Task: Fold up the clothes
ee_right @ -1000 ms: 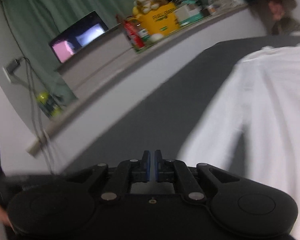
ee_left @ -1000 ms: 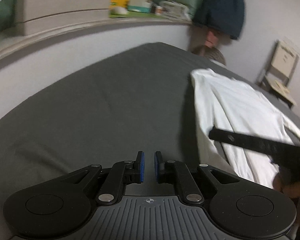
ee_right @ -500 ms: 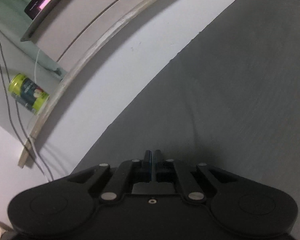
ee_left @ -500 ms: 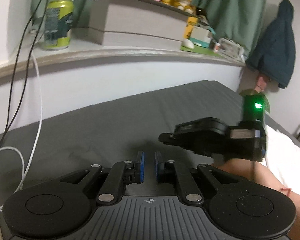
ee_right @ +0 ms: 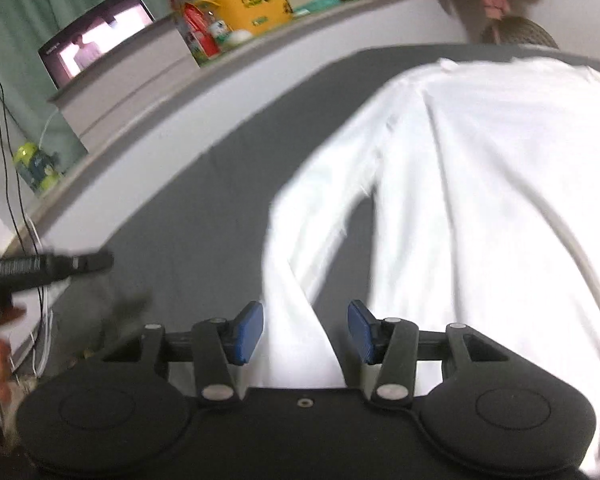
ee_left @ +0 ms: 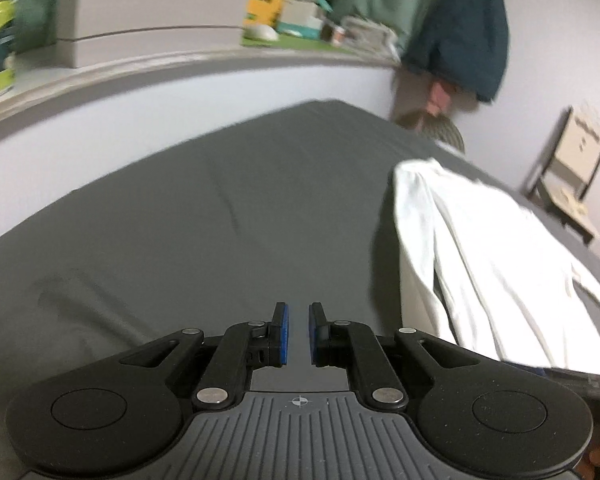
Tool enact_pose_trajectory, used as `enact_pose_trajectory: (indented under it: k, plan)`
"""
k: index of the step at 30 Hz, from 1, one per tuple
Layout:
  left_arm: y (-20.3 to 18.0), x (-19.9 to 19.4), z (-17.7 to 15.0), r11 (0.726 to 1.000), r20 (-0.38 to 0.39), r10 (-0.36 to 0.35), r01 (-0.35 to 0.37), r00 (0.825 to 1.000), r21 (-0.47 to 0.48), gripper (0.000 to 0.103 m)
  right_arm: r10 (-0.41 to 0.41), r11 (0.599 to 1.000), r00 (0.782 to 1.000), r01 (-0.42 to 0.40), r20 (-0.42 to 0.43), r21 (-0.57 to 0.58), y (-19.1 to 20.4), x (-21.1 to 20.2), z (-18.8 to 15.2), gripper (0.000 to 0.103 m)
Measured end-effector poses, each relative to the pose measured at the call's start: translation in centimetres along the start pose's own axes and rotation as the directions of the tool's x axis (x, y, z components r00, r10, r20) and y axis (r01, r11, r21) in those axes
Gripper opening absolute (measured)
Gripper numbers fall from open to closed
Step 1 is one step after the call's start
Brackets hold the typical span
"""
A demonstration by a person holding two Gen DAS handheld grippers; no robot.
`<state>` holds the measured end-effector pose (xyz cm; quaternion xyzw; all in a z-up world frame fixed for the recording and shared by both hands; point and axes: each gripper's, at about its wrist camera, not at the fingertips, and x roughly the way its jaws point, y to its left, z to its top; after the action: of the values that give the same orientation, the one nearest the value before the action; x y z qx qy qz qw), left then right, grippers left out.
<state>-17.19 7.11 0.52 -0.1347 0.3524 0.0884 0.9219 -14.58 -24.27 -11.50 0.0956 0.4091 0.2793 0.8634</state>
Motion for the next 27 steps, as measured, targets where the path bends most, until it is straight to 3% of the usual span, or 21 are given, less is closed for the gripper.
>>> enact_pose_trajectory:
  k: [5, 10, 11, 12, 13, 14, 18, 20, 23, 27]
  plan:
    - [-1.7, 0.2, -0.4, 0.997, -0.035, -0.052, 0.054, 0.998, 0.058, 0.008, 0.011, 0.988, 0.999, -0.004, 0.042, -0.153, 2.2, -0.6, -1.8, 0.047]
    - [-1.4, 0.5, -0.4, 0.996, -0.040, -0.069, 0.071, 0.997, 0.054, 0.008, -0.107, 0.947, 0.983, 0.147, 0.151, -0.284, 4.1, 2.6, -0.1, 0.054]
    - [-1.3, 0.6, -0.4, 0.996, -0.042, -0.070, 0.072, 0.997, 0.047, 0.008, -0.082, 0.953, 0.988, 0.117, 0.132, -0.281, 3.6, 3.5, 0.4, 0.054]
    - [-1.1, 0.8, -0.5, 0.997, -0.044, -0.069, 0.071, 0.997, 0.043, 0.008, -0.030, 0.964, 0.996, 0.050, 0.080, -0.263, 3.0, 4.5, 0.8, 0.045]
    - [-1.0, 1.0, -0.5, 0.997, -0.047, -0.068, 0.070, 0.997, 0.040, 0.008, 0.020, 0.973, 1.000, -0.014, 0.022, -0.231, 2.5, 5.4, 1.3, 0.032]
    - [-0.9, 1.1, -0.6, 0.997, -0.050, -0.067, 0.069, 0.996, 0.036, 0.008, 0.074, 0.978, 0.997, -0.075, -0.013, -0.193, 2.3, 5.9, 1.7, 0.004]
    - [0.2, 1.0, -0.6, 1.000, -0.023, -0.022, 0.021, 1.000, -0.001, 0.008, 0.175, 0.974, 0.984, -0.170, 0.018, -0.152, 5.3, 7.8, 3.9, 0.004]
    - [1.3, 0.3, -0.2, 0.997, 0.026, 0.062, -0.060, 0.998, -0.057, 0.008, 0.246, 0.966, 0.969, -0.242, 0.029, -0.096, 7.5, 9.5, 5.7, 0.004]
    - [3.3, -1.0, 0.1, 0.971, 0.088, 0.183, -0.166, 0.979, -0.174, 0.008, 0.318, 0.948, 0.947, -0.317, 0.042, -0.036, 11.2, 13.2, 8.5, 0.004]
    - [4.8, -2.0, 0.0, 0.943, 0.132, 0.254, -0.215, 0.958, -0.254, 0.008, 0.315, 0.947, 0.948, -0.316, 0.041, 0.056, 15.5, 19.6, 11.5, 0.004]
